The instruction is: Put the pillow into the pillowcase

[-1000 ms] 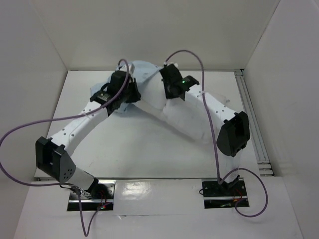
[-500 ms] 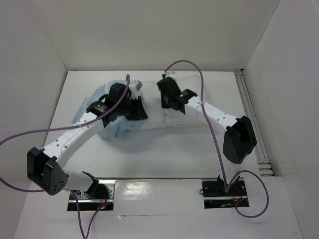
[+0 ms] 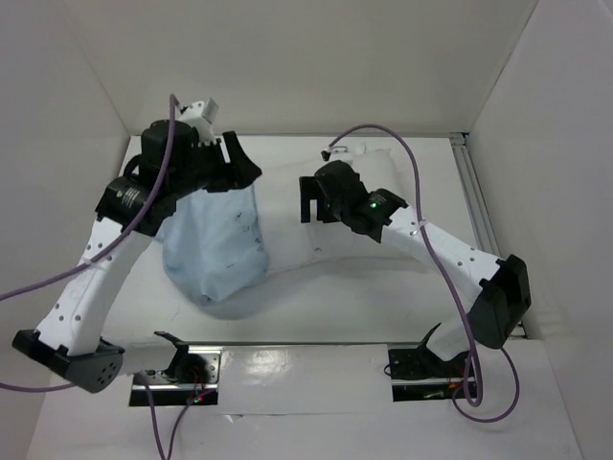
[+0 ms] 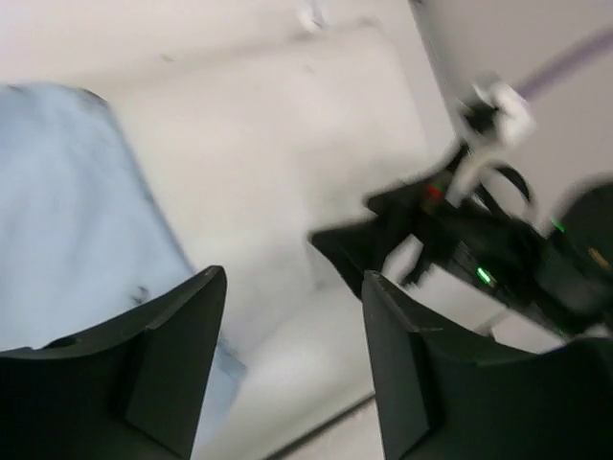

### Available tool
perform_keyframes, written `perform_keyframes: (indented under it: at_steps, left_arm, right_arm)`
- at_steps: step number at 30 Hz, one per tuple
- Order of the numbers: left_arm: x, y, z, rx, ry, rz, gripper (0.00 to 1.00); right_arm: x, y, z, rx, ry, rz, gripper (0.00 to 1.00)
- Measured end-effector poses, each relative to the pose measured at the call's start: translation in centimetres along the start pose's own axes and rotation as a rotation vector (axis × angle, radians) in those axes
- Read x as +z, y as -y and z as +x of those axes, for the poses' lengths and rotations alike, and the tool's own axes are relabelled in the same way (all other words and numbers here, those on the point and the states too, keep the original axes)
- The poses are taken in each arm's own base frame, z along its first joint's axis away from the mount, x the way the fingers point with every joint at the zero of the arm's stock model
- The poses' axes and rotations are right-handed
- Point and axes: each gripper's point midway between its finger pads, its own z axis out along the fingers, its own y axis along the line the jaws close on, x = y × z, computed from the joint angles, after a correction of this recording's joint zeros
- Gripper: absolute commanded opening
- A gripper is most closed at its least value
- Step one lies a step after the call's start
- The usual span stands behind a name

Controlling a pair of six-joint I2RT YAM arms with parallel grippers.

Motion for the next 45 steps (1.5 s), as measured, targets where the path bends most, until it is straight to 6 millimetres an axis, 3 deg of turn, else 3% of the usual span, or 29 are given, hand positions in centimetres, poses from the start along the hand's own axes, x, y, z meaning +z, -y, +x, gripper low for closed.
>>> perform_keyframes:
  at_steps: [3,6,9,12,15,17,19,20,21,23,25,26,29,30,31,34,37,41,45]
  left_arm:
    - [2.2,-2.7,-3.1,-0.027,0.038,-0.147,0.81]
    - [7.6,-5.9,-4.8,-0.037,0.015,-0.308,0.83]
    - [14.1,-10.7,-3.2,-0.029,-0.082,-0.493,0.83]
    - [18.0,-15.0,0.5,-0.005,-0.206,-0.646,0.81]
    - [19.3,-17.9,3.2,0.024,-0.298,-0.758,0.76]
    - [19.4,-18.7,3.6,0.034,-0.307,-0.793,0.66]
    - [19.2,-19.0,3.4,0.041,-0.300,-0.815,0.50]
    - [19.0,-19.1,3.3,0.043,-0.297,-0.823,0.33]
    - [18.9,-19.2,3.2,0.042,-0.293,-0.832,0.26]
    - [18.6,-19.4,3.3,0.052,-0.307,-0.841,0.17]
    - [18.4,-19.6,3.4,0.057,-0.316,-0.847,0.01]
    - [18.3,-19.7,3.4,0.061,-0.319,-0.847,0.00]
    - [18.2,-19.8,3.5,0.078,-0.334,-0.842,0.00]
    - [18.1,-19.7,3.4,0.084,-0.341,-0.837,0.00]
    - [18.1,-19.6,3.4,0.087,-0.345,-0.827,0.00]
    - [18.2,-18.6,2.8,0.086,-0.352,-0.758,0.00]
    - [18.1,-15.9,1.6,0.079,-0.342,-0.628,0.00]
    - [17.9,-9.9,-1.0,0.060,-0.282,-0.414,0.00]
    - [17.5,-3.3,-1.2,0.058,-0.269,-0.202,0.00]
  right_arm:
    - [-0.8,0.6,-2.6,0.001,0.058,0.031,0.99]
    - [-1.2,3.6,-6.4,0.049,0.129,0.094,0.99]
    - [-1.1,9.2,-9.3,0.129,0.172,0.196,0.99]
    - [-0.8,15.5,-10.2,0.213,0.168,0.301,0.99]
    - [-0.3,20.6,-9.6,0.287,0.132,0.372,0.99]
    - [0.2,22.3,-8.2,0.313,0.092,0.393,0.99]
    - [1.1,22.9,-6.1,0.330,0.034,0.392,0.99]
    - [1.7,23.0,-4.7,0.337,-0.004,0.380,0.99]
    - [2.2,23.0,-3.4,0.344,-0.040,0.372,0.99]
    - [3.4,22.7,-1.3,0.360,-0.097,0.345,0.99]
    - [4.6,22.3,0.0,0.377,-0.126,0.306,0.99]
    - [5.2,22.0,0.3,0.389,-0.132,0.279,0.99]
    - [6.5,20.8,0.6,0.421,-0.125,0.166,0.39]
    - [6.8,20.2,0.6,0.427,-0.118,0.126,0.08]
    - [7.0,19.6,0.4,0.440,-0.111,0.088,0.00]
    - [6.8,18.6,-0.2,0.460,-0.086,0.030,0.00]
    - [5.5,17.8,-1.5,0.460,-0.053,-0.004,0.00]
    - [2.6,16.5,-5.1,0.436,-0.001,-0.016,0.00]
    - [-1.8,14.2,-10.1,0.369,0.154,-0.018,0.00]
